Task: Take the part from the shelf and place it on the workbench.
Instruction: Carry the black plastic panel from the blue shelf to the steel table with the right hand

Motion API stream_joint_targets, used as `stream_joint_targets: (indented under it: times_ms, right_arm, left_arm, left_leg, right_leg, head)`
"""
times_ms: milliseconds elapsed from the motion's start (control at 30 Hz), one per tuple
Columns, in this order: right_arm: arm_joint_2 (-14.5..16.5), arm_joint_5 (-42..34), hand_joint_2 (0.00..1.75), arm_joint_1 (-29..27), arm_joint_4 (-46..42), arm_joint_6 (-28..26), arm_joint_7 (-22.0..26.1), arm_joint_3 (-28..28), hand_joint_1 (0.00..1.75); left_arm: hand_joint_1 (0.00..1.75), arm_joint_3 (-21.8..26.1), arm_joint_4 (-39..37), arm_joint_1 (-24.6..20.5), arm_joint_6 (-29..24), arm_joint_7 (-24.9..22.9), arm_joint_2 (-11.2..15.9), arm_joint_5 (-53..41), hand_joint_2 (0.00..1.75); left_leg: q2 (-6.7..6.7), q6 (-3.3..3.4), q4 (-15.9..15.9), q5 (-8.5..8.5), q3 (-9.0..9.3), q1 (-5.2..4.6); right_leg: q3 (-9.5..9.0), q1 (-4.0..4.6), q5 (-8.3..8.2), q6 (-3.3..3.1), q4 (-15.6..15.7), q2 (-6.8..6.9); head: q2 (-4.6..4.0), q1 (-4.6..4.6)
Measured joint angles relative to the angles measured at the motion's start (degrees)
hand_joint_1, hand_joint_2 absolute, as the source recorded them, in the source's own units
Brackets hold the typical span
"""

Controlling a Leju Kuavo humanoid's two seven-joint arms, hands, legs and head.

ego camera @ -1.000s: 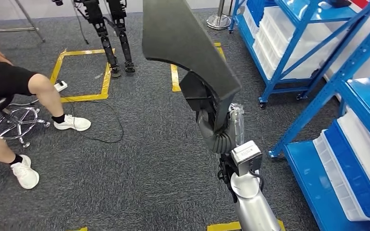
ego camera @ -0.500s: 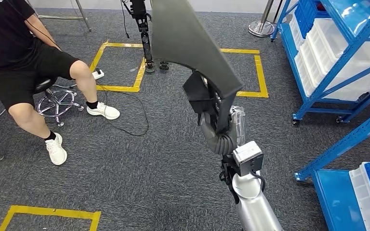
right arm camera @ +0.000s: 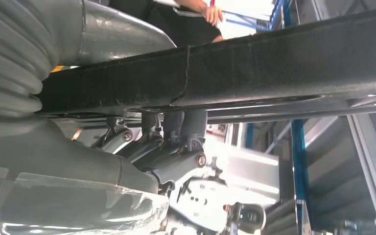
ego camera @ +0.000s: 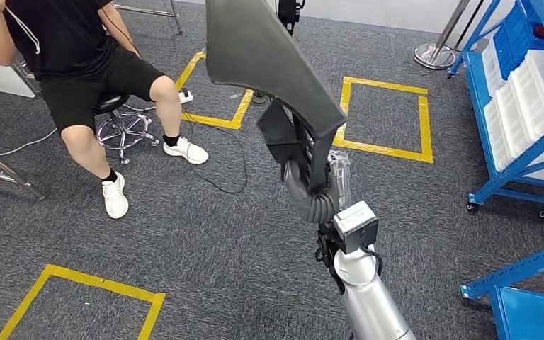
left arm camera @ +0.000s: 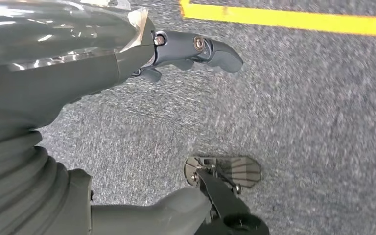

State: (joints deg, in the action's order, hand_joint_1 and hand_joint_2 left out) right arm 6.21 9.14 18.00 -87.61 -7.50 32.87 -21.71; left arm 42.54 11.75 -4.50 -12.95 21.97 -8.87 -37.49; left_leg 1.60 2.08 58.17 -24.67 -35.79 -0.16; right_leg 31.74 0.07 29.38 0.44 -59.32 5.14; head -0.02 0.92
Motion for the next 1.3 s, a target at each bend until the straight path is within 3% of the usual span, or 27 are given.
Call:
stream_joint_targets:
  times_ms: [33, 100, 167, 200, 233, 300, 367, 433, 467, 533, 600, 667, 700, 733, 767, 833, 900, 967, 1000, 1033, 1067, 1133, 1200, 1233, 1300]
  right_arm:
    - [-0.02, -0.08, 1.75, 0.12, 0.03, -0.04, 0.03, -0.06, 1.75]
    - [-0.25, -0.19, 1.75, 0.19, 0.19, -0.11, 0.07, -0.1, 1.75]
    - [-0.53, -0.27, 1.75, 0.03, 0.52, -0.15, 0.04, -0.1, 1.75]
    - [-0.61, -0.31, 1.75, -0.03, 0.69, -0.17, 0.02, -0.1, 1.75]
    - [-0.64, -0.34, 1.75, -0.05, 0.8, -0.18, 0.02, -0.1, 1.75]
    - [-0.67, -0.35, 1.75, -0.02, 0.91, -0.2, 0.03, -0.13, 1.75]
    - [-0.69, -0.33, 1.75, 0.02, 0.98, -0.21, 0.03, -0.2, 1.75]
    - [-0.66, -0.33, 1.75, 0.1, 1.05, -0.23, 0.03, -0.25, 1.75]
    - [-0.6, -0.34, 1.75, 0.19, 1.06, -0.23, 0.03, -0.27, 1.75]
    - [-0.44, -0.36, 1.75, 0.39, 1.06, -0.25, 0.03, -0.32, 1.75]
    - [-0.34, -0.37, 1.75, 0.46, 1.09, -0.27, 0.04, -0.33, 1.75]
    - [-0.35, -0.38, 1.75, 0.41, 1.22, -0.43, 0.05, -0.34, 1.75]
    - [-0.35, -0.39, 1.75, 0.38, 1.3, -0.52, 0.04, -0.37, 1.75]
    - [-0.35, -0.4, 1.75, 0.36, 1.34, -0.6, 0.04, -0.39, 1.75]
    - [-0.35, -0.43, 1.75, 0.37, 1.36, -0.64, 0.04, -0.42, 1.75]
    - [-0.39, -0.54, 1.75, 0.47, 1.36, -0.7, 0.04, -0.43, 1.75]
    - [-0.5, -0.67, 1.75, 0.59, 1.35, -0.74, 0.04, -0.46, 1.75]
    - [-0.56, -0.78, 1.75, 0.68, 1.34, -0.74, 0.04, -0.56, 1.75]
    - [-0.57, -0.83, 1.75, 0.72, 1.35, -0.77, 0.04, -0.61, 1.75]
    - [-0.61, -0.91, 1.75, 0.78, 1.34, -0.83, 0.08, -0.66, 1.75]
    - [-0.74, -1.02, 1.75, 0.81, 1.34, -0.92, 0.12, -0.69, 1.75]
    - [-1.22, -1.25, 1.75, 0.6, 1.4, -1.15, 0.18, -0.72, 1.75]
    - [-1.7, -1.46, 1.75, 0.09, 1.53, -1.46, 0.16, -0.72, 1.75]
    - [-1.86, -1.56, 1.75, -0.09, 1.59, -1.65, 0.16, -0.72, 1.75]
    - [-2.04, -1.68, 1.75, -0.17, 1.6, -1.99, 0.24, -0.72, 1.75]
  left_arm:
    - [0.0, 0.03, -0.01, -0.01, -0.08, 0.0, -0.03, -0.14, 1.75]
    - [0.0, 0.03, -0.01, -0.15, -0.19, 0.0, -0.05, -0.38, 1.75]
    - [0.0, 0.03, -0.01, -0.23, -0.21, -0.02, -0.05, -0.46, 1.75]
    - [0.0, 0.03, -0.01, -0.19, -0.21, -0.03, -0.06, -0.49, 1.75]
    - [0.0, 0.03, -0.01, -0.15, -0.21, -0.05, -0.08, -0.52, 1.75]
    - [0.0, 0.04, -0.01, -0.11, -0.21, -0.07, -0.11, -0.57, 1.75]
    - [0.0, 0.05, -0.01, -0.09, -0.21, -0.07, -0.12, -0.62, 1.75]
    - [0.0, 0.09, -0.01, 0.12, -0.21, -0.08, -0.11, -0.66, 1.75]
    - [0.0, 0.13, -0.01, 0.27, -0.22, -0.09, -0.05, -0.67, 1.75]
    - [0.0, 0.19, -0.02, 0.44, -0.25, -0.09, 0.01, -0.67, 1.75]
    - [0.0, 0.19, -0.03, 0.39, -0.25, -0.09, 0.0, -0.7, 1.75]
    - [0.0, 0.19, -0.03, 0.36, -0.25, -0.16, 0.0, -0.74, 1.75]
    - [0.0, 0.19, -0.03, 0.39, -0.25, -0.24, 0.0, -0.77, 1.75]
    - [0.0, 0.19, -0.03, 0.41, -0.25, -0.31, 0.01, -0.8, 1.75]
    - [0.0, 0.19, -0.02, 0.42, -0.25, -0.36, 0.04, -0.85, 1.75]
    - [0.0, 0.19, -0.01, 0.32, -0.26, -0.34, 0.1, -0.95, 1.75]
    - [0.0, 0.2, -0.01, 0.18, -0.28, -0.25, 0.14, -1.0, 1.75]
    - [0.0, 0.25, -0.01, 0.18, -0.3, -0.1, 0.15, -0.94, 1.75]
    - [0.0, 0.28, -0.02, 0.24, -0.3, 0.02, 0.13, -0.9, 1.75]
    - [0.0, 0.31, -0.02, 0.27, -0.31, 0.19, 0.1, -0.85, 1.75]
    - [0.0, 0.33, -0.02, 0.25, -0.32, 0.4, 0.08, -0.8, 1.75]
    - [0.0, 0.37, -0.01, 0.14, -0.33, 0.8, 0.06, -0.73, 1.75]
    - [0.0, 0.39, -0.01, 0.13, -0.28, 1.04, 0.06, -0.71, 1.75]
    - [0.0, 0.4, -0.02, 0.18, -0.13, 1.24, 0.04, -0.71, 1.75]
    - [0.0, 0.42, -0.03, 0.27, 0.26, 1.91, -0.02, -0.72, 1.75]
  left_leg:
    - [-0.62, 0.38, -0.38, 0.23, 0.36, 0.21]
    - [-2.01, 0.83, -0.64, 0.41, 0.65, 0.43]
    - [-3.72, 0.89, -0.61, 0.39, 0.66, 0.46]
    - [-4.63, 0.84, -0.58, 0.37, 0.69, 0.5]
    - [-5.54, 0.75, -0.53, 0.31, 0.76, 0.56]
    - [-7.22, 0.31, -0.24, 0.07, 0.85, 0.68]
    - [-8.5, -0.36, 0.12, -0.21, 0.62, 0.64]
    - [-9.43, -1.09, 0.14, -0.2, 0.24, 0.8]
    - [-9.59, -1.38, 0.18, -0.22, 0.11, 1.0]
    - [-7.32, -1.92, 2.19, -1.48, -0.85, 1.04]
    - [-3.54, -2.35, 8.5, -4.69, -3.95, 1.01]
    - [-2.03, -2.65, 15.2, -7.05, -7.65, 1.22]
    - [-1.82, -2.71, 16.16, -6.83, -8.36, 1.28]
    - [-1.58, -2.66, 14.84, -5.58, -7.85, 1.3]
    - [-1.1, -2.51, 11.64, -3.73, -6.26, 1.29]
    - [1.06, -1.9, 4.02, -0.81, -2.22, 0.89]
    - [1.97, -1.31, 0.82, -0.22, -0.56, 0.34]
    - [0.58, -0.75, 0.54, -0.12, -0.46, 0.2]
    - [-0.06, -0.45, 0.13, 0.04, -0.13, 0.3]
    - [-0.69, -0.09, -0.35, 0.28, 0.31, 0.48]
    - [-1.34, 0.22, -0.78, 0.51, 0.75, 0.68]
    - [-2.82, 0.51, -0.98, 0.63, 0.93, 0.77]
    - [-4.6, 0.51, -0.94, 0.6, 0.93, 0.76]
    - [-5.5, 0.48, -0.9, 0.57, 0.95, 0.77]
    - [-7.22, 0.23, -0.66, 0.42, 0.97, 0.8]
  right_leg:
    - [0.7, -0.06, 0.92, 0.01, -1.8, -1.43]
    - [4.06, -0.4, 3.74, -0.28, -8.63, -4.16]
    - [7.63, -0.69, 5.39, -0.09, -14.7, -4.72]
    - [8.19, -0.82, 4.94, 0.35, -15.01, -4.8]
    - [7.59, -0.98, 3.57, 0.96, -12.98, -4.98]
    - [4.46, -1.5, -0.11, 2.1, -5.19, -6.76]
    - [2.23, -1.76, -2.15, 2.03, -0.23, -8.35]
    - [1.8, -1.55, -2.45, 1.09, 0.38, -7.92]
    - [1.73, -1.62, -2.55, 0.7, 0.47, -7.42]
    - [1.39, -1.8, -2.62, -0.19, 0.72, -6.28]
    - [1.09, -1.55, -2.42, -0.97, 0.8, -4.96]
    - [0.99, -1.17, -2.19, -1.39, 0.79, -3.49]
    - [0.95, -1.07, -2.06, -1.46, 0.79, -2.78]
    - [0.87, -1.0, -1.93, -1.46, 0.78, -2.11]
    - [0.72, -0.96, -1.78, -1.41, 0.78, -1.49]
    - [0.33, -0.65, -1.38, -1.04, 0.79, -0.36]
    - [0.04, -0.33, -1.03, -0.48, 0.83, 0.61]
    - [-0.31, -0.17, -0.75, 0.14, 1.04, 1.63]
    - [-0.44, -0.17, -0.49, 0.43, 0.92, 1.47]
    - [-0.19, -0.16, 0.13, 0.57, -0.1, 0.41]
    - [0.74, -0.21, 1.17, 0.57, -2.33, -1.07]
    - [4.4, -0.57, 3.82, 0.27, -9.58, -3.94]
    - [7.54, -0.75, 4.81, 0.57, -14.4, -4.64]
    - [7.68, -0.8, 3.94, 1.03, -13.73, -4.82]
    - [5.03, -1.18, 0.27, 2.1, -6.53, -6.2]
  head:
    - [0.0, -0.06]
    - [0.01, -0.26]
    - [0.01, -0.39]
    - [0.01, -0.39]
    - [0.01, -0.39]
    - [0.01, -0.44]
    - [0.01, -0.45]
    - [0.01, -0.39]
    - [0.01, -0.36]
    - [0.01, -0.06]
    - [0.01, 0.36]
    - [0.0, 0.48]
    - [0.0, 0.49]
    - [0.0, 0.5]
    - [0.0, 0.5]
    - [0.01, 0.46]
    - [0.01, 0.41]
    - [0.01, 0.39]
    - [0.01, 0.32]
    - [0.01, 0.3]
    - [0.01, 0.17]
    - [0.01, -0.03]
    - [0.01, -0.19]
    - [0.0, -0.21]
    - [0.01, -0.27]
